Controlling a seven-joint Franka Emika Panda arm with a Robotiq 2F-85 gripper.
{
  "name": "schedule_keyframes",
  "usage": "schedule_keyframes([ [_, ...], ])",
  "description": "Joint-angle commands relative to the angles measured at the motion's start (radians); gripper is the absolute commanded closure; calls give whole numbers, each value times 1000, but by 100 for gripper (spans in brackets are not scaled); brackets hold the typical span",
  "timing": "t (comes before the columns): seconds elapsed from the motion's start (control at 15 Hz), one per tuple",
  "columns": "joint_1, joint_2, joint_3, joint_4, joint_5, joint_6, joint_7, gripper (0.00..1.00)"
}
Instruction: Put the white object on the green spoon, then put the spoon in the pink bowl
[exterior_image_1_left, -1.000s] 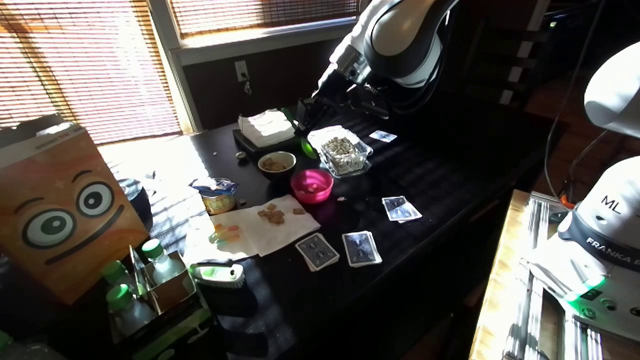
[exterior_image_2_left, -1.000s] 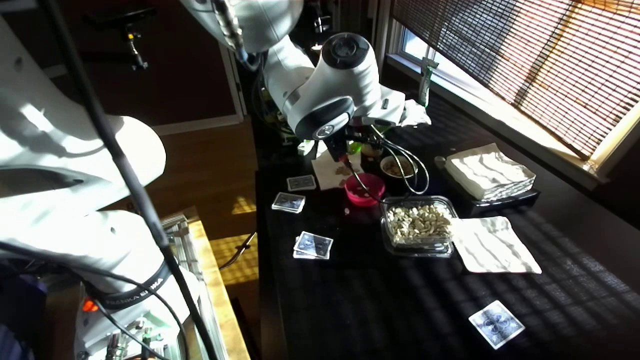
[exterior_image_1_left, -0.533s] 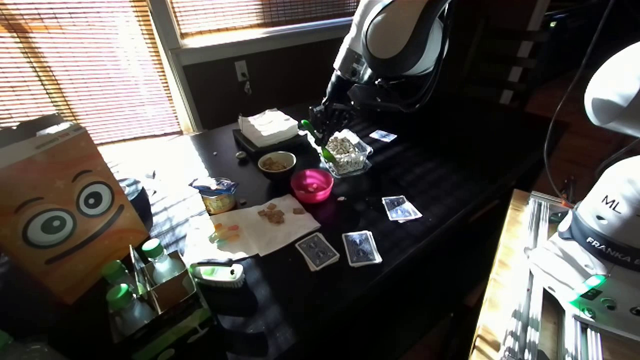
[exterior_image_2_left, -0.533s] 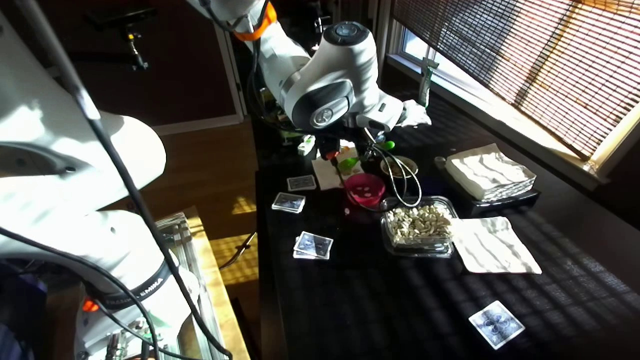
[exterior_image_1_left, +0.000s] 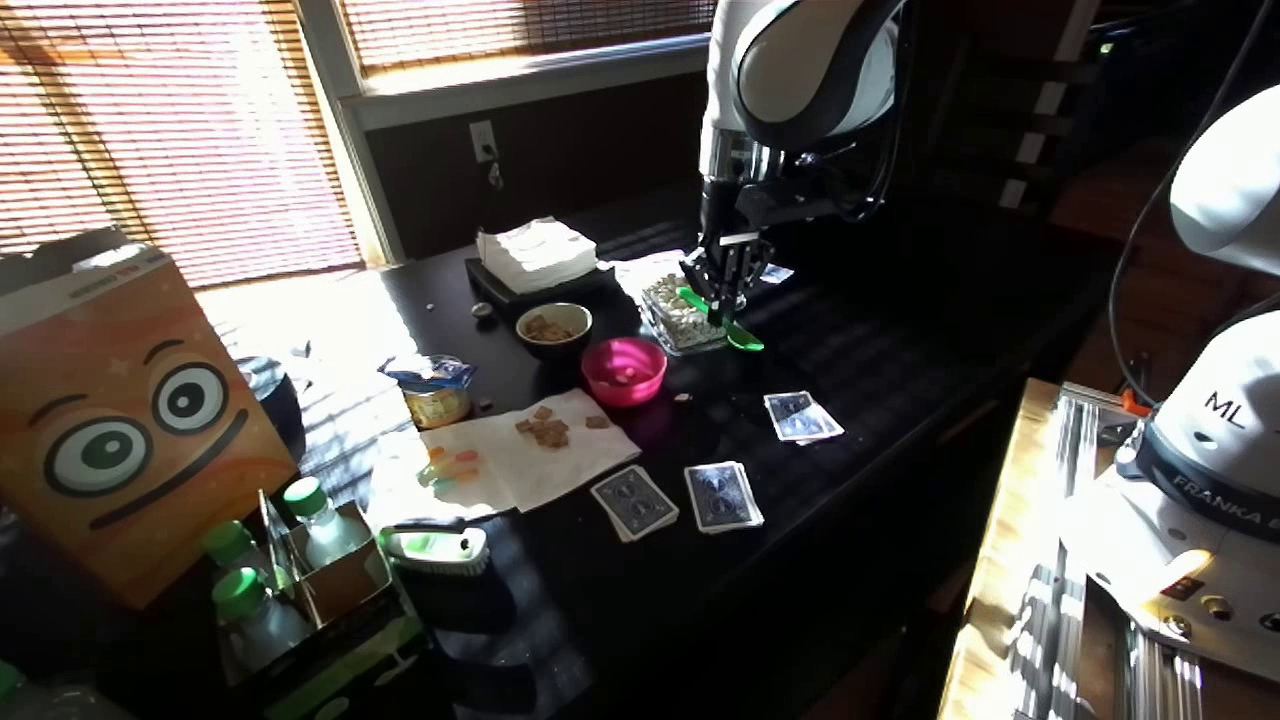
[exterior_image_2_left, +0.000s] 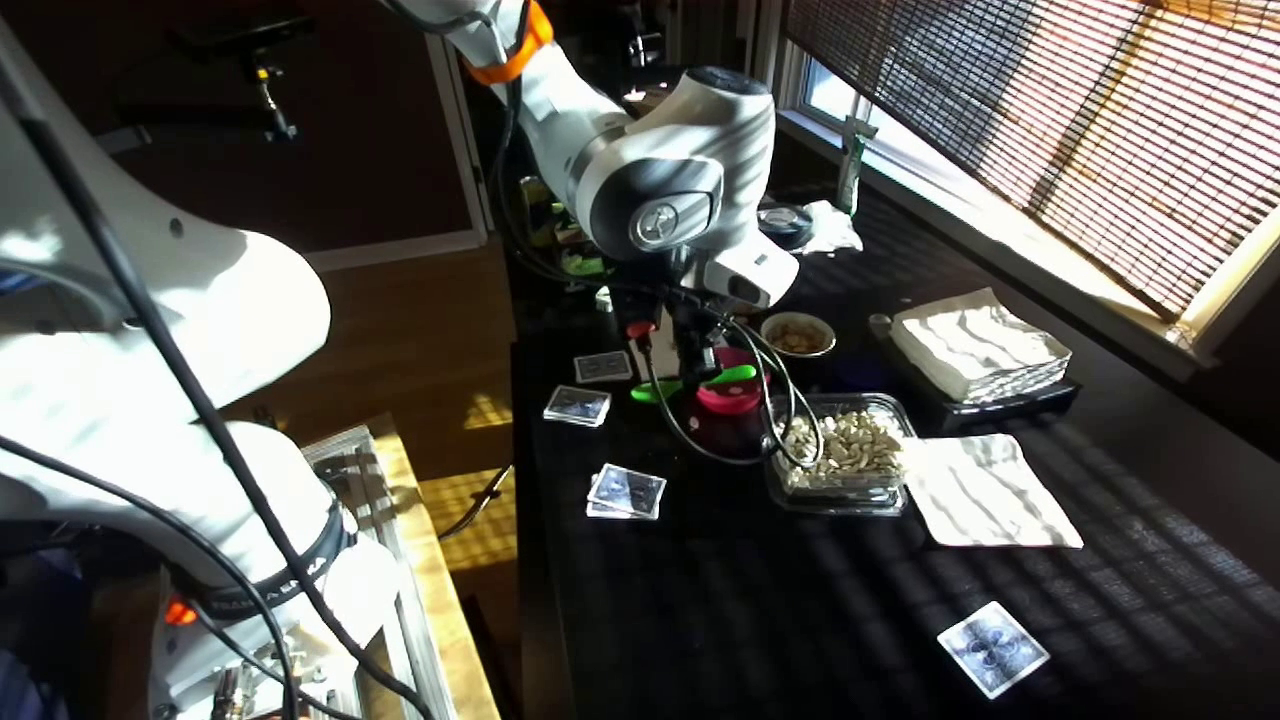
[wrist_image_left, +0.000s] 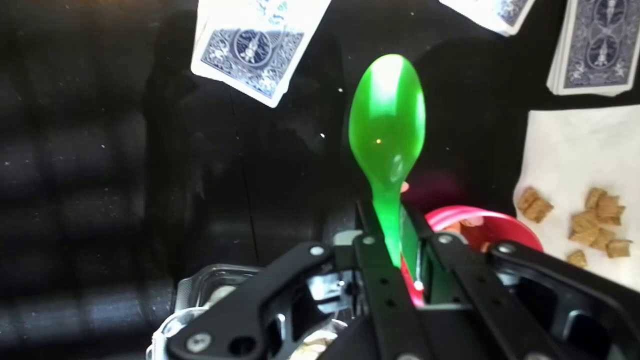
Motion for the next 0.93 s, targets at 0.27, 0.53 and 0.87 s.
schedule_keyframes([
  [0.27, 588, 2, -605, 28, -7, -50, 79, 96],
  [0.53, 910, 43, -927, 59, 32, -42, 93, 96],
  [0.87, 1127, 98, -1128, 102, 132, -16, 75, 96],
])
